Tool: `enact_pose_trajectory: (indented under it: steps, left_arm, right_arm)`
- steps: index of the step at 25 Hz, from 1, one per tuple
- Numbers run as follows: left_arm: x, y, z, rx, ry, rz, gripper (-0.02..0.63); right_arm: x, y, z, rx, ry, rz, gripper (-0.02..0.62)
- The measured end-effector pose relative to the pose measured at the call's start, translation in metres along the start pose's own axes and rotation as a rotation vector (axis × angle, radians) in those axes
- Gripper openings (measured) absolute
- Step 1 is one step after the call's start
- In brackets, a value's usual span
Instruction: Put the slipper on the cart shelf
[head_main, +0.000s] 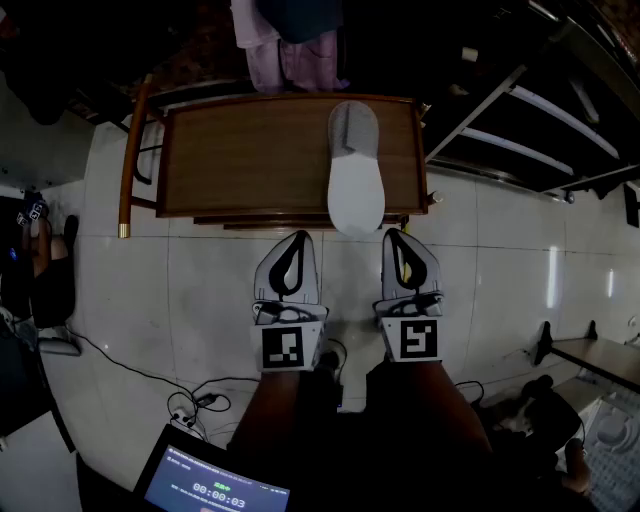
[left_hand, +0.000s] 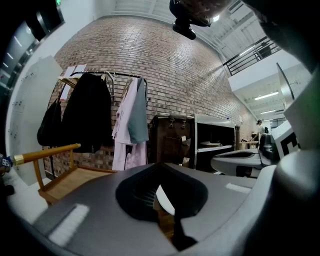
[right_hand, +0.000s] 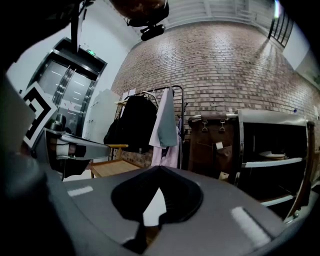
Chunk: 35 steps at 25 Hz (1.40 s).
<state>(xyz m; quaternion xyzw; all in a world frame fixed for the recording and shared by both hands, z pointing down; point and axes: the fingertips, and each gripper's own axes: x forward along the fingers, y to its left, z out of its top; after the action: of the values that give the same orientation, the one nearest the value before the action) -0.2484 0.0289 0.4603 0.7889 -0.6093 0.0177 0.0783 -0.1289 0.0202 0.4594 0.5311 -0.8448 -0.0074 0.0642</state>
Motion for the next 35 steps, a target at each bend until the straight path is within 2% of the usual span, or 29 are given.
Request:
enact_pose_trajectory:
  steps: [4,8,9,10,11,15,18,21,26,31,33,35]
  left_arm:
    - [0.009,0.002,-0.003,-0.002,0.002,0.004,0.015]
    - [0.012,0.001,-0.003,0.004,0.004,-0.008,0.015]
    - [0.013,0.0,-0.002,0.005,0.004,-0.011,0.015]
    - [0.014,-0.001,0.0,0.009,0.004,-0.013,0.015]
    - [0.014,-0.001,0.001,0.014,0.005,-0.014,0.015]
    - [0.015,-0.003,0.003,0.028,0.016,-0.018,0.015]
    - [0.016,-0.008,0.007,0.026,0.01,-0.02,0.015]
    - [0.015,-0.013,0.006,0.046,0.015,-0.03,0.015]
    - [0.013,-0.012,0.002,0.036,0.028,-0.024,0.015]
    - [0.01,-0.011,0.001,0.032,0.028,-0.022,0.015]
    - [0.009,-0.009,0.001,0.018,0.027,-0.019,0.015]
    - [0.009,-0.008,0.002,0.022,0.026,-0.021,0.015]
  right_arm:
    - [0.011,-0.002,-0.013,0.01,0.019,0.024,0.002]
    - [0.015,-0.014,-0.036,0.07,0.076,0.003,0.003]
    - [0.016,-0.017,-0.041,0.087,0.094,0.004,0.019]
    - [0.018,-0.02,-0.047,0.112,0.113,0.008,0.066]
    - [0.018,-0.023,-0.054,0.148,0.131,0.009,0.071]
    - [0.014,-0.036,-0.083,0.352,0.205,0.004,0.084]
    - [0.011,-0.038,-0.107,0.571,0.28,0.043,0.127]
    - [0.013,-0.033,-0.125,0.728,0.339,0.083,0.158]
    - [0.029,-0.027,-0.143,0.965,0.376,0.112,0.2]
    - [0.048,-0.016,-0.161,1.265,0.421,0.128,0.244]
    - [0.055,-0.011,-0.167,1.353,0.45,0.141,0.245]
    - [0.061,-0.006,-0.169,1.398,0.472,0.158,0.245]
